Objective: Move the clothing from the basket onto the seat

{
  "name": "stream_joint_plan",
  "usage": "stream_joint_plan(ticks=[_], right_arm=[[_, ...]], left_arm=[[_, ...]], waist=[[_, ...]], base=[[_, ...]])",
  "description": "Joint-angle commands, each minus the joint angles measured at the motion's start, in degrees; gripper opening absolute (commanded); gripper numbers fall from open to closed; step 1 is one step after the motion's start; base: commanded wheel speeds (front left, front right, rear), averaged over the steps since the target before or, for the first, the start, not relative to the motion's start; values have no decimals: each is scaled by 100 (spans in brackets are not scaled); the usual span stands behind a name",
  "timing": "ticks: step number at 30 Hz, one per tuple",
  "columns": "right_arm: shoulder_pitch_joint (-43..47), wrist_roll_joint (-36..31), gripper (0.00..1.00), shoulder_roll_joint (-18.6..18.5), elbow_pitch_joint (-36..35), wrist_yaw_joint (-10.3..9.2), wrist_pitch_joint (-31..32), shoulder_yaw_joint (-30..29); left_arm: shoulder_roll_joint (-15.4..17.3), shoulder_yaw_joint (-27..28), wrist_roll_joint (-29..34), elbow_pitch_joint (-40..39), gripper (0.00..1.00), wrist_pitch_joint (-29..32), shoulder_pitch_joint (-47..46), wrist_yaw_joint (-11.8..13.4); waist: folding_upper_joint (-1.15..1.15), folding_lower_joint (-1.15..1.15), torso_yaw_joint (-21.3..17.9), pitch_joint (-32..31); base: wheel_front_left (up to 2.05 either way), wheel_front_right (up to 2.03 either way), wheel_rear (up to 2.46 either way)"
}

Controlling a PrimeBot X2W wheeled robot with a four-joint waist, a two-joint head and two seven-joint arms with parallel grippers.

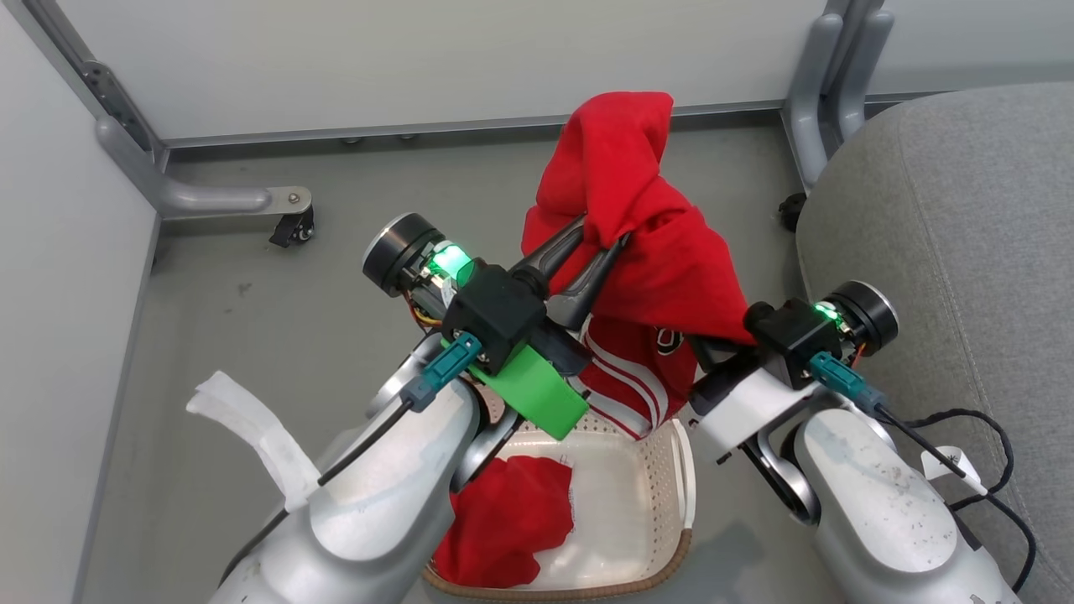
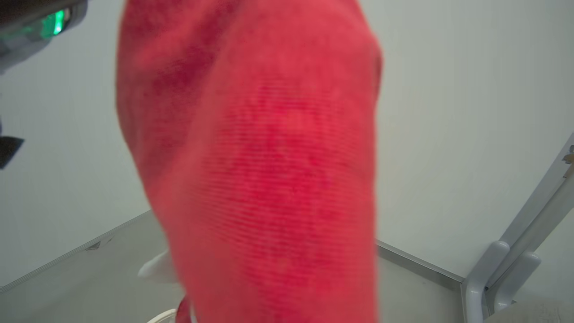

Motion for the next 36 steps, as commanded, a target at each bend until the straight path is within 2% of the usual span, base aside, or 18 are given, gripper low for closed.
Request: stream_joint_plan(ticks=[1, 14, 19, 25, 36], right_arm=[[61, 33, 0, -27, -10, -6, -15, -33], [294, 57, 0, 46, 50, -6, -15, -385], [372, 53, 0, 93, 52, -6, -15, -548], [417, 54, 0, 125, -29, -6, -16, -867], [825, 90, 0, 232, -269, -6, -15, -1615]], left_arm=[[8, 14, -26, 18, 100, -3, 45, 38], [-33, -50, 46, 67, 100, -3, 187, 39], [-13, -63, 32, 98, 100, -2, 267, 48], [48, -101, 40, 141, 100, 0, 360, 51], [90, -245, 68, 223, 100, 0, 438, 30]], waist=[[53, 0, -7, 3], [53, 0, 19, 39], [53, 0, -83, 93], [53, 0, -407, 230], [53, 0, -1223, 350]], base=[[0, 0, 0], [0, 0, 0], [0, 0, 0], [0, 0, 0], [0, 0, 0]])
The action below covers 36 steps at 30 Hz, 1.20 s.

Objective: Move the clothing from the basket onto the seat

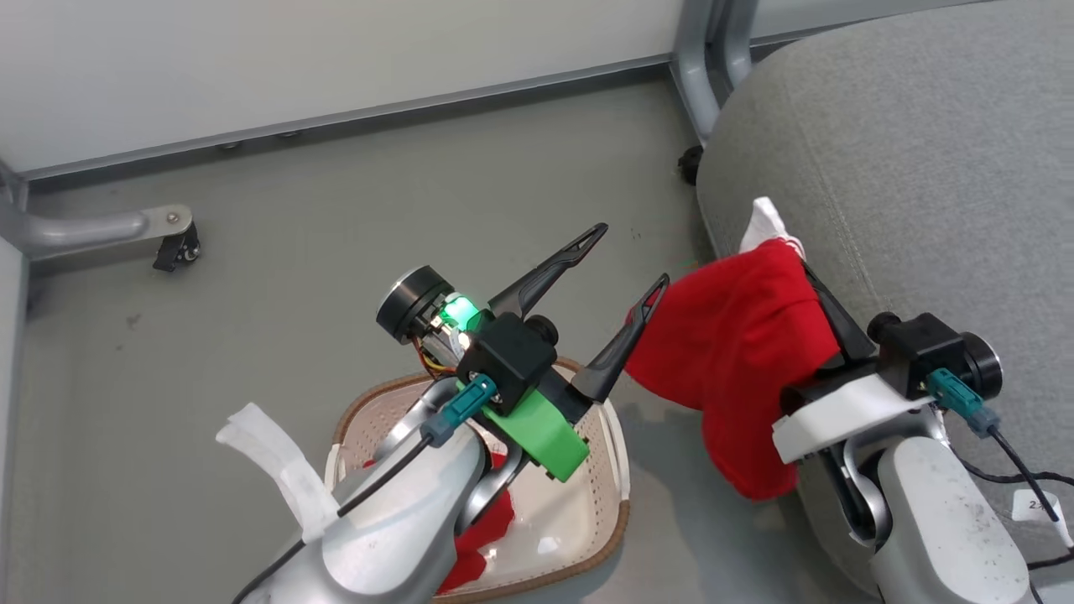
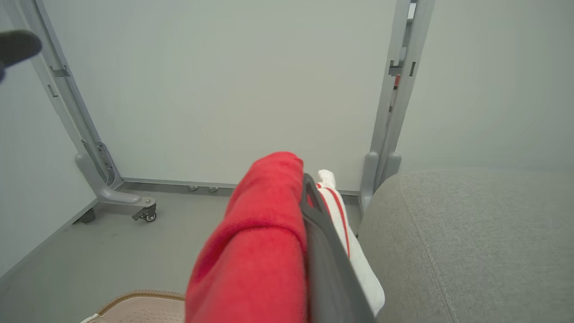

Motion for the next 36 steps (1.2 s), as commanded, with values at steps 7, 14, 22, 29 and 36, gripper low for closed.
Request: stream_joint_plan(ticks=[7, 14, 22, 29, 36], right_arm=[[403, 62, 0, 80, -202, -6, -15, -480], [678, 101, 0, 117, -313, -6, -15, -801], [727, 192, 0, 154, -527, -6, -15, -944], [231, 80, 0, 14, -678, -6, -16, -1064], [-811, 185, 0, -303, -597, -6, -15, -1401]], left_arm=[[44, -113, 41, 66, 100, 5, 83, -22], [90, -184, 58, 113, 100, 5, -42, -22], [114, -197, 49, 109, 100, 5, -114, -11], [151, -162, 66, 38, 100, 5, -198, 9], [247, -103, 123, -57, 100, 21, -376, 40]], waist=[[53, 0, -715, 161], [53, 0, -1045, 233], [53, 0, -1240, 265], [53, 0, -1212, 459], [53, 0, -1117, 966]], base=[[0, 0, 0], [0, 0, 0], [0, 0, 0], [0, 0, 0], [0, 0, 0]])
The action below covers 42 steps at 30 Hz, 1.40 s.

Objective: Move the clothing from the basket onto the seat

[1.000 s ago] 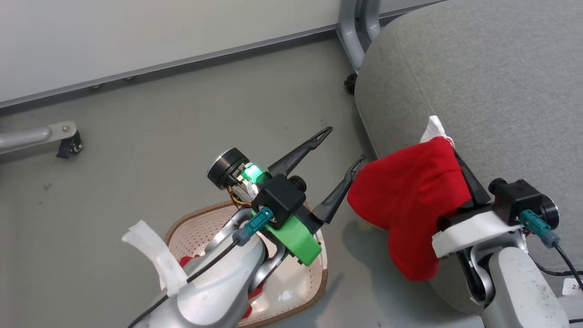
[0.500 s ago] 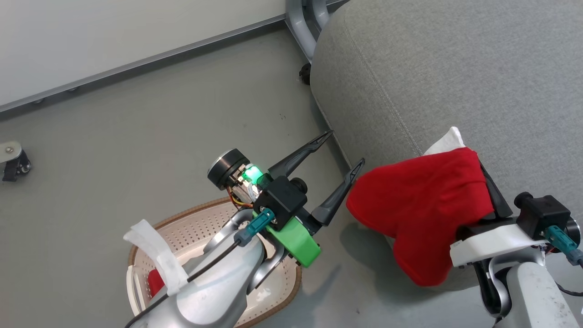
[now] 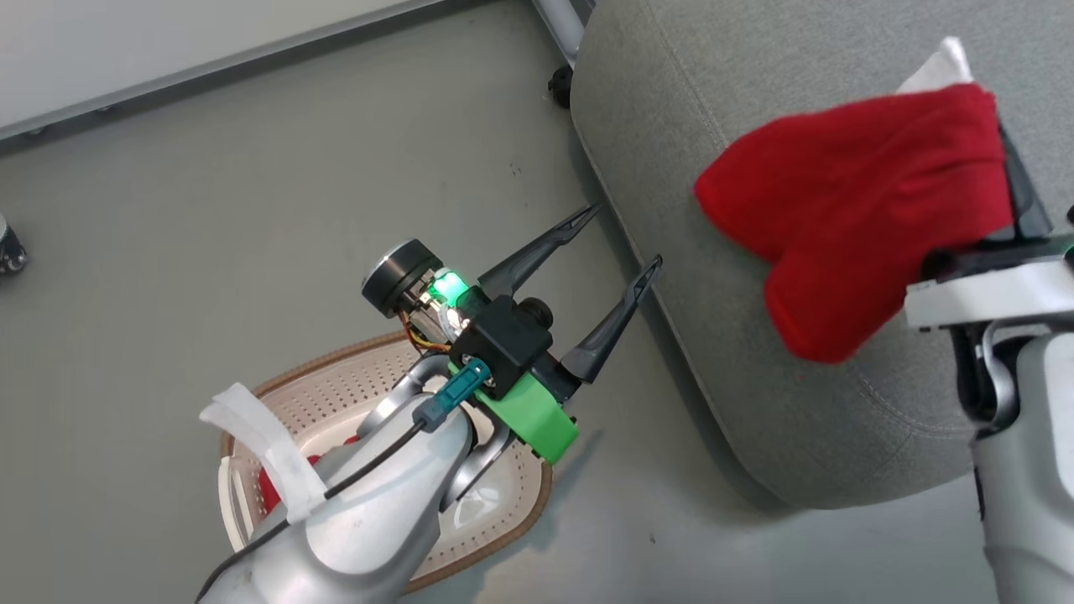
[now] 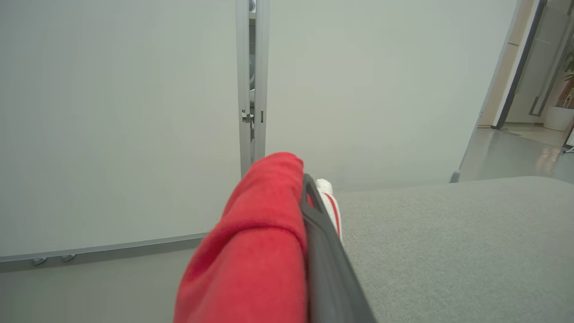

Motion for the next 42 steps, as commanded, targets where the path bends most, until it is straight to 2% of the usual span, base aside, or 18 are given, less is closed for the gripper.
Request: stream_joint_plan(ticks=[1, 11, 18, 22, 30, 42], right_arm=[[-251, 25, 0, -124, 30, -6, -15, -81], [-2039, -171, 0, -666, 407, -6, -15, -738], [-3019, -252, 0, -1124, 1101, -6, -15, -1222], [-3390, -296, 0, -1222, 1645, -6, -15, -1420], [-3522, -420, 0, -1086, 2858, -7, -15, -1838], [-2998, -571, 0, -744, 3231, -6, -15, -2019]], left_arm=[[64, 18, 42, -40, 100, 33, -138, 26], [356, 157, 190, -355, 100, 185, -638, 74], [483, 169, 293, -594, 100, 292, -887, 95], [572, 150, 302, -681, 100, 370, -948, 98], [674, 97, 331, -801, 100, 427, -987, 105], [746, 100, 227, -771, 100, 390, -937, 176]], waist=[[53, 0, 81, 337], [53, 0, 278, 1392], [53, 0, 357, 1944], [53, 0, 333, 2188], [53, 0, 346, 2446], [53, 0, 315, 2373]], base=[[0, 0, 0], [0, 0, 0], [0, 0, 0], [0, 0, 0], [0, 0, 0], [0, 0, 0]])
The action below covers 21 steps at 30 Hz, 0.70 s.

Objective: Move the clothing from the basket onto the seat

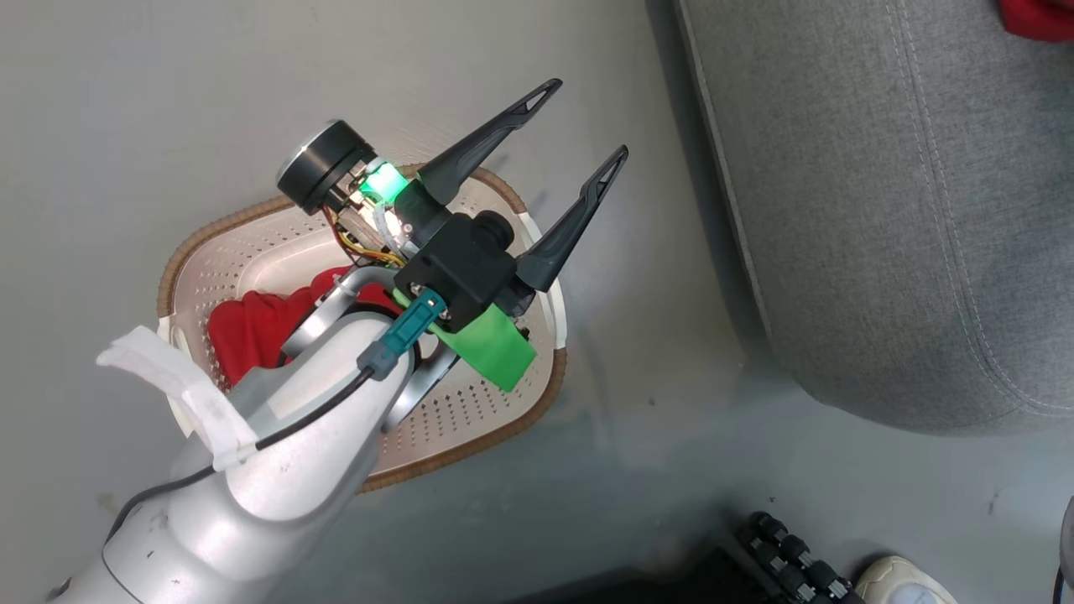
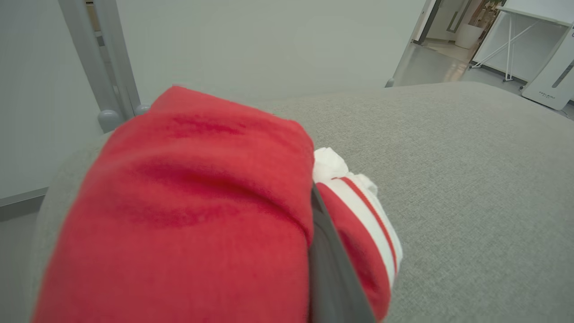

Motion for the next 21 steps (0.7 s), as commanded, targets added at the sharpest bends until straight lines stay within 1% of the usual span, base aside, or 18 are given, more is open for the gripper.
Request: stream_joint_plan(ticks=[1, 2, 3, 4, 8, 21], right_arm=[[108, -5, 0, 29, 53, -7, -15, -26], [121, 17, 0, 36, 29, -6, -15, -48], [183, 46, 76, 72, -13, -6, -15, -59], [242, 56, 100, 91, -45, -6, -15, -54], [526, 75, 100, 182, -272, -7, -15, 28], [2096, 193, 100, 374, -1122, -6, -16, 561]], left_arm=[[31, 1, -75, 18, 100, -21, -33, 31], [22, -8, -76, 25, 100, -31, -28, 34], [15, -15, -76, 38, 100, -48, -16, 37], [8, -19, -81, 49, 100, -66, -5, 39], [-27, -25, -126, 151, 100, -138, 109, 65], [-202, 82, -467, 477, 100, -366, 657, 232]], waist=[[53, -1, -15, -50], [53, -1, -16, -73], [53, -1, -21, -114], [53, -1, -23, -150], [53, -1, -35, -427], [53, -1, -100, -1596]], base=[[0, 0, 0], [0, 0, 0], [0, 0, 0], [0, 0, 0], [0, 0, 0], [0, 0, 0]])
